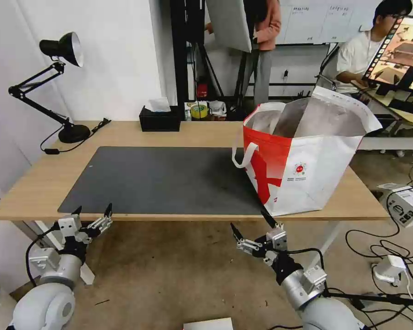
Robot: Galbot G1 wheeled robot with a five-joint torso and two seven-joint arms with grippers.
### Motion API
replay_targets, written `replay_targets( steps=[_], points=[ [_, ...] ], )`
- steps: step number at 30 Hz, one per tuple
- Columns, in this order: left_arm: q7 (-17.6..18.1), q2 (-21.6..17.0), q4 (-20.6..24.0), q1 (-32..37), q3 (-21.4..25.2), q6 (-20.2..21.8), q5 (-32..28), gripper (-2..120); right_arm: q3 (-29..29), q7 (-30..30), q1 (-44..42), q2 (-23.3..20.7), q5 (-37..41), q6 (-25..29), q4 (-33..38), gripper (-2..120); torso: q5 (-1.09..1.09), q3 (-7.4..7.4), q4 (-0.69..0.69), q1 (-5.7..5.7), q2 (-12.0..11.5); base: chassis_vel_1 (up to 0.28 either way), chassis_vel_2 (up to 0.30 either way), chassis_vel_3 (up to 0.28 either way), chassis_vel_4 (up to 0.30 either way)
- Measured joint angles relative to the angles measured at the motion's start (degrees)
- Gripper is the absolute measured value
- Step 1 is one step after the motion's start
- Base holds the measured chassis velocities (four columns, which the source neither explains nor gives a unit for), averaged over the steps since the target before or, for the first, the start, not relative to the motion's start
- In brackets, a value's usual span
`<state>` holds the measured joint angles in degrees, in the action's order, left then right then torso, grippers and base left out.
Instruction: Pick up the trash from the table and place it into the takeout bag.
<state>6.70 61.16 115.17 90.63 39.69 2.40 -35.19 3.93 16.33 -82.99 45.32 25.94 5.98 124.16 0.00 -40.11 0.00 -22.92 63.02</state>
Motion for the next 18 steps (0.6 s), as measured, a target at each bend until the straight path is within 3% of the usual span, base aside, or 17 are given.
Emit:
replay_targets(
  steps=[18],
  points=[
    [-0.2, 0.4, -0.4, 1.0, -0.3, 0.0, 0.6, 100, 0.0, 0.0, 0.0, 0.0, 0.0, 0.0, 0.0, 100, 0.00, 0.00, 0.00, 0.00, 0.0, 0.000, 0.000, 0.000, 0.000]
  ],
)
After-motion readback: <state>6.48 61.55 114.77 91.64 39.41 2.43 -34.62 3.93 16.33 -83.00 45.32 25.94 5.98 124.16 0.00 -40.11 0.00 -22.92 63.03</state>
